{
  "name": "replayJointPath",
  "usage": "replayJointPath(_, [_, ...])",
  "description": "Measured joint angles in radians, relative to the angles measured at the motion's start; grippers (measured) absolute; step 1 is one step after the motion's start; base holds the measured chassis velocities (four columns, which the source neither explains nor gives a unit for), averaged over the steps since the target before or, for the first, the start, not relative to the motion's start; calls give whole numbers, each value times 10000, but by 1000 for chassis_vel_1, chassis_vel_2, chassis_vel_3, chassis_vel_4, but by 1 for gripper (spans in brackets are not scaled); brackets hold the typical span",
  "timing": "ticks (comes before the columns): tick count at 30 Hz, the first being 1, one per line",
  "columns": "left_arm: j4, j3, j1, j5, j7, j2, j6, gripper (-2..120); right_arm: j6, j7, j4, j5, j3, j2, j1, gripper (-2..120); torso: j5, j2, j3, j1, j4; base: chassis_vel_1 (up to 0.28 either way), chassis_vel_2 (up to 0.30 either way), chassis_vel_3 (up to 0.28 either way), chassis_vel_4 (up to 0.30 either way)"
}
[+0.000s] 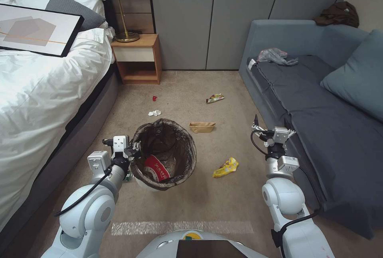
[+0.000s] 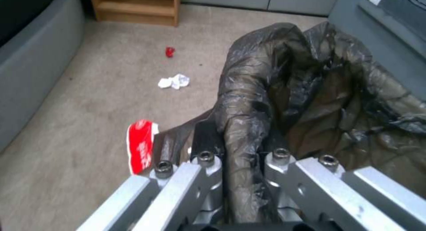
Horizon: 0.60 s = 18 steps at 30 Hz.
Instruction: Pick up the trash bin, then pick up the garbage from the floor and place it into the trash bin.
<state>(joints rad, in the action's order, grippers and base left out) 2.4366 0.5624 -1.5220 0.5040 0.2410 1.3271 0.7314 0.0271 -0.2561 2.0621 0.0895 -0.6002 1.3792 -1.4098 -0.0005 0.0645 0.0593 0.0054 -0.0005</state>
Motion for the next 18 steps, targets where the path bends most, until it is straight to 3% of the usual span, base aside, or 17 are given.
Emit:
replayJointPath(8, [-16, 17, 12, 5, 17, 5, -32, 6, 94, 23, -20, -292, 14, 8, 33, 100, 8, 0, 0, 1, 1, -210, 229, 227, -215])
replayJointPath(11, [-49, 31, 31, 8, 60, -24, -51, 6, -428, -134, 204, -677, 131, -33, 3, 100, 2, 0, 2, 3, 3, -141, 108, 124, -144])
replayJointPath(12, [-64, 33, 43, 9, 79, -28, -55, 6, -1040, -336, 340, -589, 241, -62, -24, 100, 5, 0, 3, 4, 2, -88, 80, 108, -42])
replayJointPath(13, [-75, 30, 62, 25, 104, -16, -56, 6, -3506, -1507, 688, 796, 508, -108, 123, 100, 4, 0, 1, 3, -1, 0, 0, 0, 0])
replayJointPath(14, [-75, 30, 62, 25, 104, -16, -56, 6, -3506, -1507, 688, 796, 508, -108, 123, 100, 4, 0, 1, 3, -1, 0, 0, 0, 0])
replayJointPath(15, [-75, 25, 59, 30, 112, -14, -56, 6, -5258, -2389, 831, 2294, 592, -164, 345, 100, 5, 1, -1, -1, -1, 0, 0, 0, 0])
replayJointPath(17, [-85, 25, 50, 35, 123, -17, -56, 6, -7077, -2909, 767, 4276, 537, -265, 674, 100, 6, 2, -2, -3, 0, 56, -50, -62, 25])
replayJointPath(18, [-85, 25, 50, 35, 123, -17, -56, 6, -7077, -2909, 767, 4276, 537, -265, 674, 100, 6, 2, -2, -3, 0, 63, -60, -62, 24])
